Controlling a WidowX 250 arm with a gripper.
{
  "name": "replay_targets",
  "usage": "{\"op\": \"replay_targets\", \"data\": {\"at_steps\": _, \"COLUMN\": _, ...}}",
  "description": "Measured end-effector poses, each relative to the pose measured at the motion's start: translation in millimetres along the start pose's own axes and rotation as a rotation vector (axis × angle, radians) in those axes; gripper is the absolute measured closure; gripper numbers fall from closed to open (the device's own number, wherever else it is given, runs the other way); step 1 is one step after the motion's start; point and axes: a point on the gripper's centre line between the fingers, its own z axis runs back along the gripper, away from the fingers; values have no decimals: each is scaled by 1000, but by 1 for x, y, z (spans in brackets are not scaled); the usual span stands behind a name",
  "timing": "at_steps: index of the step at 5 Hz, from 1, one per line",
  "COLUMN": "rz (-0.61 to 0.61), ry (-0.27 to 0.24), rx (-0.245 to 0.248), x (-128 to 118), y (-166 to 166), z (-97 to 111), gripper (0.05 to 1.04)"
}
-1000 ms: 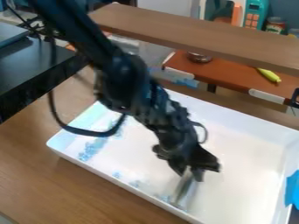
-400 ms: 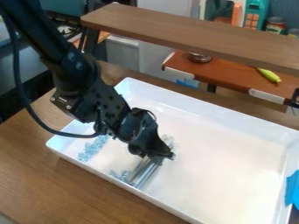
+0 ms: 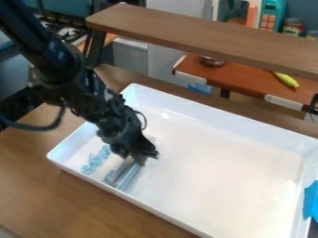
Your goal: Sweep into pile
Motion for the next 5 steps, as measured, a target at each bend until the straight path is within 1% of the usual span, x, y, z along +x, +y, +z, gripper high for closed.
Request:
{"op": "replay_targets", "data": {"at_steps": 1, "rz": -25, "ry": 27, "rx": 85, "x": 5, "y": 20, "z": 3, "gripper": 711}}
{"op": "replay_targets", "data": {"at_steps": 2, "rz": -31, "ry": 34, "rx": 160, "x": 7, "y": 35, "z": 8, "gripper": 711}}
{"op": "replay_targets", "data": {"at_steps": 3, "rz": -34, "ry": -16, "rx": 107, "x": 21, "y": 15, "z": 21, "gripper": 711}}
{"op": "replay_targets", "data": {"at_steps": 4, "rz": -33, "ry": 18, "rx": 8, "x": 16, "y": -34, "z": 22, "gripper": 711}}
{"op": "replay_targets", "data": {"at_steps": 5, "rz": -11, "ry": -29, "rx": -76, "x": 40, "y": -78, "z": 29, "gripper": 711}}
